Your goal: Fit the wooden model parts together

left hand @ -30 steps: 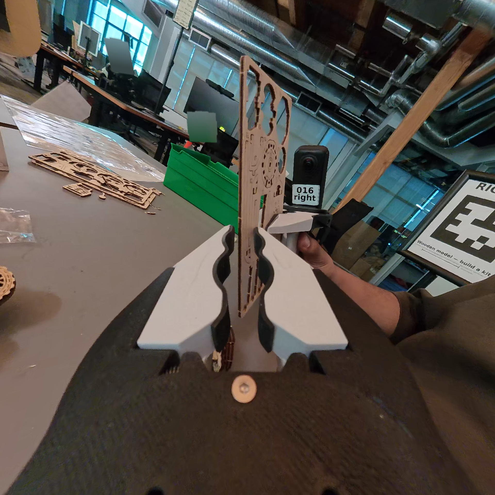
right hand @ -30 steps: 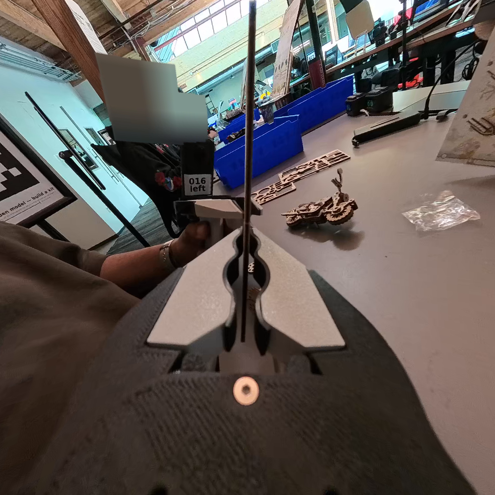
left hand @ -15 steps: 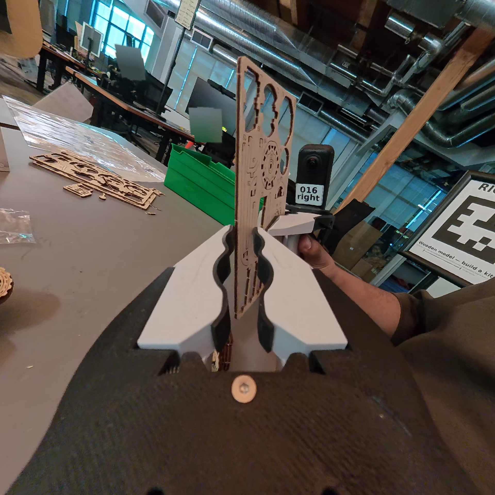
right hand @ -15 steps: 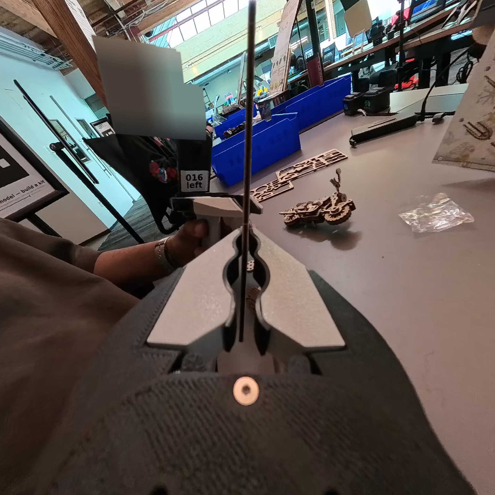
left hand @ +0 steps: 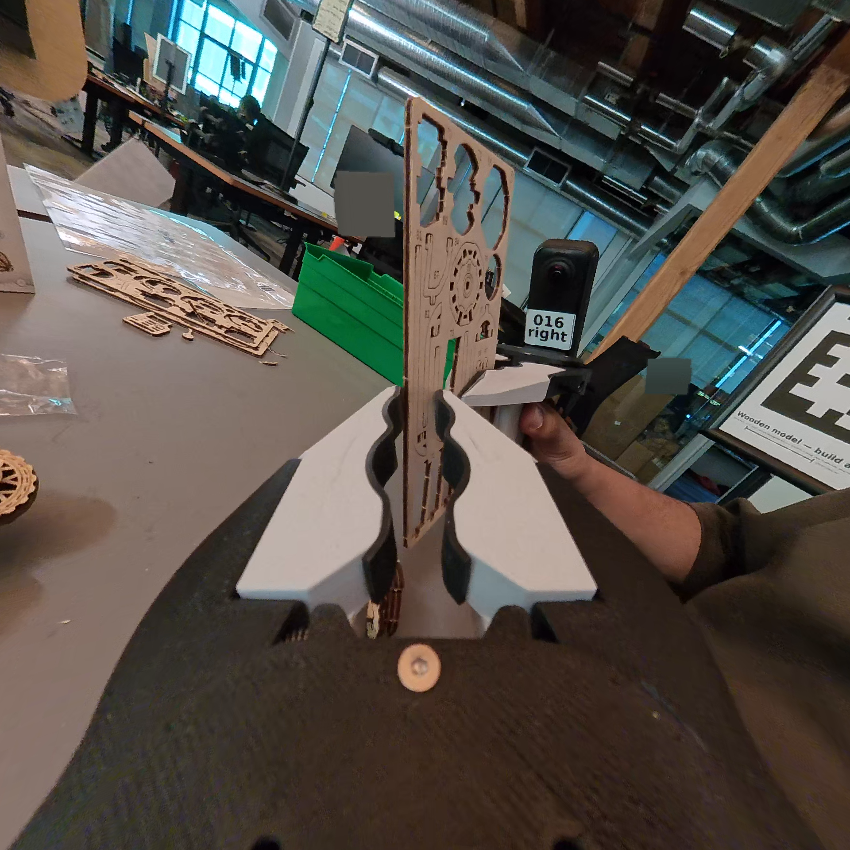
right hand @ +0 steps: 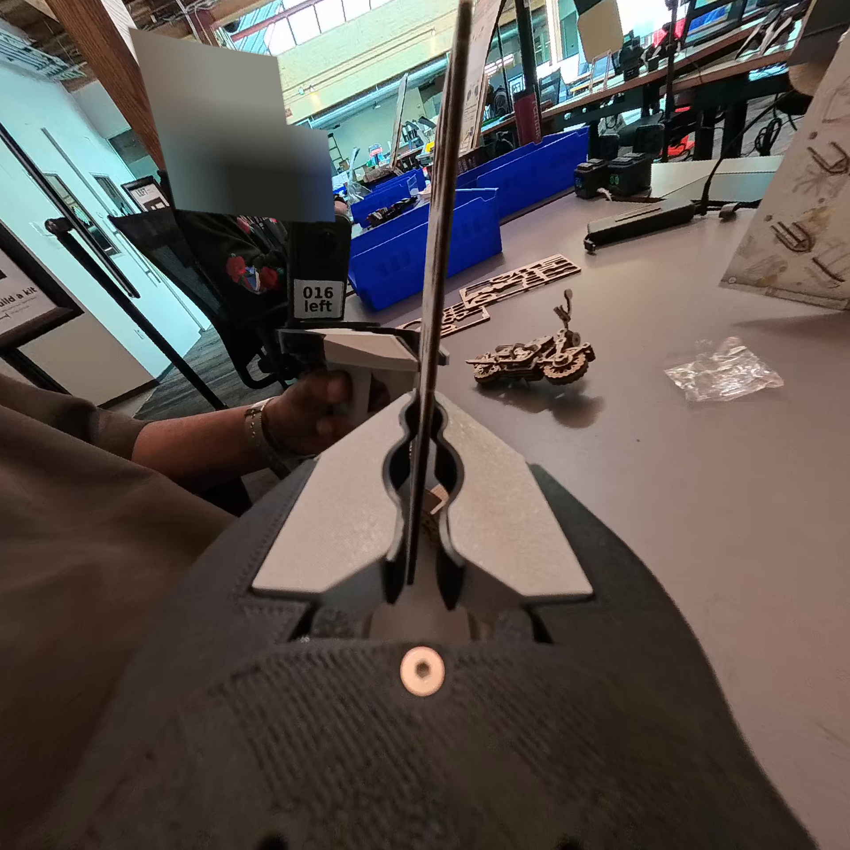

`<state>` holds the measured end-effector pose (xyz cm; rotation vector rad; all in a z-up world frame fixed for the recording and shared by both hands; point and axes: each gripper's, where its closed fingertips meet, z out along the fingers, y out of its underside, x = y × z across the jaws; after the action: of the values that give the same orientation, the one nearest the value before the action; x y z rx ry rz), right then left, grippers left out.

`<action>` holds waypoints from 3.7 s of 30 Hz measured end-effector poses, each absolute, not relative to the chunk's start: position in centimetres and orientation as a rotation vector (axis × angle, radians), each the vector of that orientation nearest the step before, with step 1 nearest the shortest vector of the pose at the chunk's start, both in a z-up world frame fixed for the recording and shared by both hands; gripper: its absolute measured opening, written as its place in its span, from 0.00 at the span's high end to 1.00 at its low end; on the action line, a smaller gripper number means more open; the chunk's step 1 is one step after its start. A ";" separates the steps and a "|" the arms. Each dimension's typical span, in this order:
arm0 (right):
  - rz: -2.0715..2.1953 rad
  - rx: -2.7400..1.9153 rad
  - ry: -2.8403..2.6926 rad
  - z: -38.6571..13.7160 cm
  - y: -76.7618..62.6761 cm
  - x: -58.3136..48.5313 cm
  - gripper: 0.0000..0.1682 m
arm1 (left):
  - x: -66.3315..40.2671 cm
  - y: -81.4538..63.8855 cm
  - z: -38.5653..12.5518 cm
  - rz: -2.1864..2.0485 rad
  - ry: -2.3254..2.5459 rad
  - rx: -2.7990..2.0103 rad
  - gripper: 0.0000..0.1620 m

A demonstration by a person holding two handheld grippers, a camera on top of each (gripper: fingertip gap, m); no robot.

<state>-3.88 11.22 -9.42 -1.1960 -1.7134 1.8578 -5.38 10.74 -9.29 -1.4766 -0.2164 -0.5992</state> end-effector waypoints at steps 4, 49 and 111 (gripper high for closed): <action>1.840 -1.195 -1.711 -9.4 11.3 -3.9 0.99 | -5.4 10.8 -9.4 -0.574 -0.216 -1.498 0.94; 1.846 -1.171 -1.793 -9.4 10.2 -3.4 0.99 | -5.6 10.1 -7.8 -0.547 -0.204 -1.392 0.91; 1.886 -1.193 -1.638 -7.8 11.3 -3.6 1.00 | -5.6 10.5 -8.0 -0.570 -0.293 -1.375 0.93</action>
<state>-3.60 11.33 -7.81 -1.1925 -1.6377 1.8857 -5.58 10.47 -8.04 -1.3753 -0.2931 -0.5701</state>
